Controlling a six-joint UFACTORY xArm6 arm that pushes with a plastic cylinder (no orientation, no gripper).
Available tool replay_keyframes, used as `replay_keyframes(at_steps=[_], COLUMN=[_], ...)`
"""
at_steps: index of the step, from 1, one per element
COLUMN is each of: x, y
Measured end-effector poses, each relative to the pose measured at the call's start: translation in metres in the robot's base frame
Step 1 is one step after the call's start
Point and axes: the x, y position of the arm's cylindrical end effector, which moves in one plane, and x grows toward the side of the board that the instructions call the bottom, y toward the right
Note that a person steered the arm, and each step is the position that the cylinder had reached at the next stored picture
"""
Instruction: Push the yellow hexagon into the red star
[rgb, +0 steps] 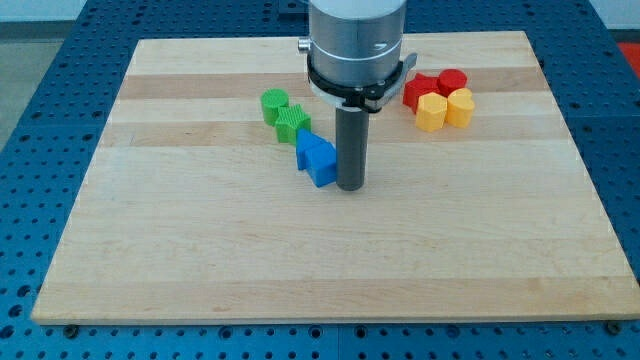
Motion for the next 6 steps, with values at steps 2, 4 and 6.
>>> replay_keyframes(at_steps=[2, 4, 6], x=[-0.002, -0.002, -0.002], y=[0.000, 0.019, 0.049])
